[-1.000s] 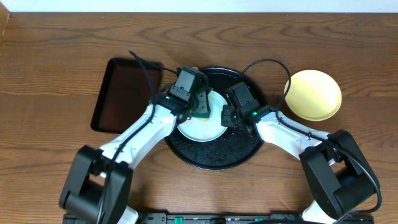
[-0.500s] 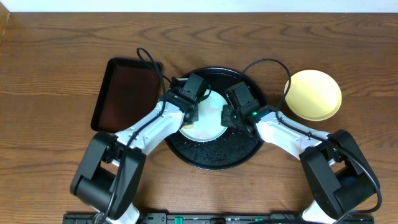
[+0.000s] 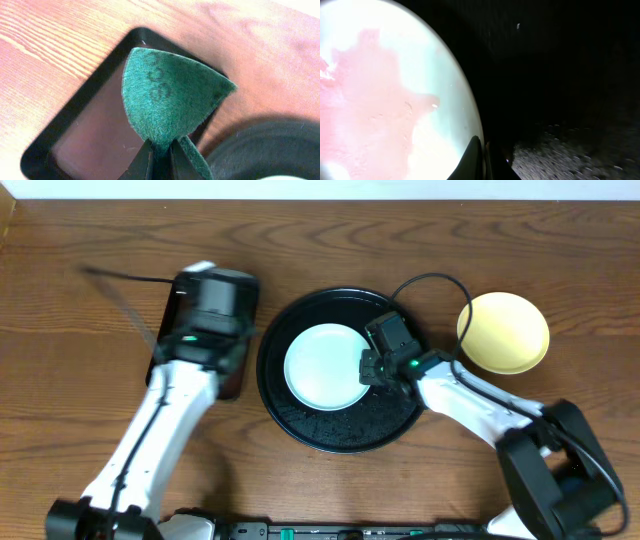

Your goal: Clean dirty plates on tray and stack at the side

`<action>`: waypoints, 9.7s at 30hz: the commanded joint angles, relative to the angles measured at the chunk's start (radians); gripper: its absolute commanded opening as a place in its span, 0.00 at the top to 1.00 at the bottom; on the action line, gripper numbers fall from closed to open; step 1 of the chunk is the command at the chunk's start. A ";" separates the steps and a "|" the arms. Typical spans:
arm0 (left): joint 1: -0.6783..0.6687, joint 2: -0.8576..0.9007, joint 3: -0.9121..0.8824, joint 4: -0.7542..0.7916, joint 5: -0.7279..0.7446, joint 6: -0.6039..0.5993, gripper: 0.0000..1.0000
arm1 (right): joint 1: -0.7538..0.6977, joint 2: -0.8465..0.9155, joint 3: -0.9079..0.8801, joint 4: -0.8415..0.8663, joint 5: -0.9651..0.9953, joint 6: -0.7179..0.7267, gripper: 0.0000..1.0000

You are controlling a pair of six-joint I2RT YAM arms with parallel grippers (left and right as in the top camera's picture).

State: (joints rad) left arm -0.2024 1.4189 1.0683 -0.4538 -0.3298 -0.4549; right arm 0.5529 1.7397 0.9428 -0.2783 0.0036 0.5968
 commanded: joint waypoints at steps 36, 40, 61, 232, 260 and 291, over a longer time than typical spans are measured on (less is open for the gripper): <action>0.409 0.326 -0.005 0.157 0.485 0.076 0.23 | 0.126 -0.367 0.172 -0.278 0.746 -0.480 0.99; 0.409 0.326 -0.005 0.157 0.576 0.076 0.22 | 0.196 -0.367 0.172 -0.216 0.894 -0.638 0.99; 0.409 0.326 -0.005 0.157 0.580 0.077 0.22 | 0.335 -0.365 0.172 0.305 1.018 -1.545 0.99; 0.409 0.326 -0.005 0.157 0.580 0.076 0.21 | -0.456 -1.734 -0.937 0.206 -0.045 -0.449 0.01; 0.410 0.278 -0.012 -0.034 0.450 0.145 0.21 | -0.456 -1.734 -0.937 0.207 -0.045 -0.449 0.01; 0.408 -1.010 -1.050 0.431 0.512 0.237 0.21 | -0.456 -1.734 -0.937 0.207 -0.045 -0.449 0.01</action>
State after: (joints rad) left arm 0.2020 0.4923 0.1040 -0.0872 0.1253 -0.2382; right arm 0.1032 0.0116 0.0090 -0.0700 -0.0479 0.1635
